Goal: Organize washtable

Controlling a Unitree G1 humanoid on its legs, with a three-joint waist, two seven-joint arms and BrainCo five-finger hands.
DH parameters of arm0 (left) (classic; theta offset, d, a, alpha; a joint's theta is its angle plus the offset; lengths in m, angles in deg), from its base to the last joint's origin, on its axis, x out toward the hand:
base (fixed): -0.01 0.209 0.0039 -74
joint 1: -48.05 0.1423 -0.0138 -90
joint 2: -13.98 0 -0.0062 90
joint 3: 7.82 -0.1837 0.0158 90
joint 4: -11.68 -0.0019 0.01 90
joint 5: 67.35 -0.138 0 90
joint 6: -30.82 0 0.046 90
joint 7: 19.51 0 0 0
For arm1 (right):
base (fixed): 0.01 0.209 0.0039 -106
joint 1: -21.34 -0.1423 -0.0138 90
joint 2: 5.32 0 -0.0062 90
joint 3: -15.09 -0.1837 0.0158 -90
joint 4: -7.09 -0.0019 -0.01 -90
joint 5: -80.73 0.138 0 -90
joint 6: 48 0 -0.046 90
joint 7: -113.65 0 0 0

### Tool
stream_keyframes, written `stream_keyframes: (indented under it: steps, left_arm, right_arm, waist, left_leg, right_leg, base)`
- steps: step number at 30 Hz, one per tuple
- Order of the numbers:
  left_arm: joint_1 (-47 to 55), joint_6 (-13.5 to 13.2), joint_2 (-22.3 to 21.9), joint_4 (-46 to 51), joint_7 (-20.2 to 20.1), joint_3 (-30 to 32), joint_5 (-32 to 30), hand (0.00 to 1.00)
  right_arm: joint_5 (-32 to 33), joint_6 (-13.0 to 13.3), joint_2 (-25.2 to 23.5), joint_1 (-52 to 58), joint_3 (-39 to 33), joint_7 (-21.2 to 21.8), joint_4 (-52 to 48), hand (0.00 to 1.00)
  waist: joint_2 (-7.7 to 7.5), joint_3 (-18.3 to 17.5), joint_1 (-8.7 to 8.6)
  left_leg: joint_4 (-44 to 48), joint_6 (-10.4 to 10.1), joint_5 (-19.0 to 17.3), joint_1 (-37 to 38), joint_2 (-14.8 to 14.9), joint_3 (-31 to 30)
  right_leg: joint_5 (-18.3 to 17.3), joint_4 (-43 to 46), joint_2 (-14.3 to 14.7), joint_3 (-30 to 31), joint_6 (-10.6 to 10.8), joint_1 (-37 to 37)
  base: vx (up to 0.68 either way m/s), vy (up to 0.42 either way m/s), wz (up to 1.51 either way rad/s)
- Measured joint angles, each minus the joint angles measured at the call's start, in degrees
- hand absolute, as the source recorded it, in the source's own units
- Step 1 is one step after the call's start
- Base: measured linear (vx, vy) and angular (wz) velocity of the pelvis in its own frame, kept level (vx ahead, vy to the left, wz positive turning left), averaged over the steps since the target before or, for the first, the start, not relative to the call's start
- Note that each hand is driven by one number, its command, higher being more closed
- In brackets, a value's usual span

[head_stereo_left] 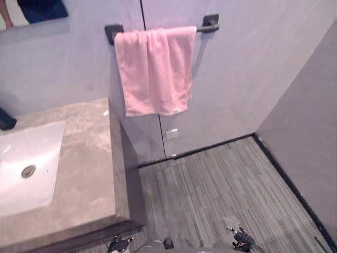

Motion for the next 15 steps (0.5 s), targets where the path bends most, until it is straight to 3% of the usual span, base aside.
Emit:
stream_keyframes:
  steps: [1,3,5,6,7,8,9,12,15]
  left_arm:
    - [0.14,0.90,0.01,-0.31,0.31,0.22,0.54,0.00]
    - [0.30,0.83,0.04,-0.08,0.21,0.11,1.03,0.00]
    - [0.50,0.79,0.17,-0.09,0.17,0.11,1.06,0.00]
    - [0.53,1.05,0.25,-0.32,0.68,0.14,1.11,0.00]
    - [0.83,1.05,0.22,-0.39,1.10,0.14,1.11,0.00]
    - [1.47,0.93,-0.31,-0.92,1.71,0.69,1.10,0.00]
    - [1.22,0.87,-0.37,-1.57,0.93,0.55,0.91,0.00]
    - [0.23,0.45,-0.76,-1.35,0.65,0.69,-0.23,0.00]
    - [0.15,-0.45,-1.25,-1.32,0.00,2.58,0.01,0.00]
  right_arm:
    - [0.02,-0.01,-0.17,0.00,0.07,0.09,0.02,0.00]
    - [0.04,-0.08,0.04,0.07,-0.02,0.05,0.05,0.00]
    - [0.19,-0.19,-0.06,0.27,-0.03,0.04,0.18,0.00]
    - [0.39,-0.30,0.05,0.50,-0.06,0.03,0.20,0.00]
    - [0.39,-0.38,0.09,1.00,-0.08,0.04,0.19,0.00]
    - [0.45,-0.62,0.37,1.65,-0.37,0.08,0.21,0.00]
    - [0.52,-0.59,0.96,1.31,-1.15,0.05,-0.08,0.00]
    - [0.34,-1.01,2.31,2.54,-0.98,0.00,-0.41,0.00]
    - [0.11,-1.16,2.02,2.71,0.02,0.04,-0.31,0.00]
  waist:
    - [-0.48,-0.25,-0.44]
    - [0.07,0.07,-0.84]
    - [-0.05,0.09,-1.29]
    - [-0.22,0.25,-1.45]
    - [-0.15,0.19,-1.48]
    - [0.70,0.02,-1.34]
    - [2.24,0.94,-1.37]
    - [0.95,1.15,-1.43]
    - [0.31,-0.38,-1.86]
  left_leg:
    - [-0.65,-0.11,-0.07,0.98,0.31,-0.36]
    - [-0.84,-2.09,-1.32,1.45,2.18,-1.49]
    - [-0.85,-3.72,-2.34,1.74,3.52,-2.42]
    - [-0.81,-5.14,-3.34,2.76,4.22,-3.03]
    - [-0.79,-5.90,-3.89,3.33,4.77,-3.31]
    - [-0.86,-7.10,-4.57,3.68,6.73,-4.16]
    - [-0.88,-7.41,-4.30,3.74,7.33,-5.61]
    - [-1.87,-9.27,-3.11,6.94,7.55,-8.43]
    - [1.14,-9.65,-2.91,4.74,8.36,-10.32]
  right_leg:
    - [-2.11,-5.74,0.43,-2.02,-1.26,-1.70]
    - [-2.28,-17.70,3.15,-2.18,-2.05,-3.40]
    - [0.93,-31.46,5.20,0.90,-3.06,-4.46]
    - [7.70,-37.89,5.77,3.37,-2.65,-4.49]
    - [10.85,-39.55,6.16,4.07,-2.67,-4.08]
    - [10.81,-39.68,8.18,3.46,-2.92,-2.78]
    - [8.03,-34.45,8.58,2.23,-3.64,-4.19]
    - [-1.28,-21.31,7.49,1.49,-5.69,-6.52]
    - [-6.27,-19.64,7.06,-1.58,-6.58,-5.98]
  base:
    - [0.25,-0.085,0.13]
    - [0.21,-0.174,0.25]
    - [0.21,-0.240,0.23]
    - [0.20,-0.231,0.13]
    - [0.29,-0.306,0.05]
    - [0.29,-0.300,0.08]
    - [0.26,-0.291,0.16]
    - [0.22,-0.265,0.41]
    - [0.19,-0.233,0.58]
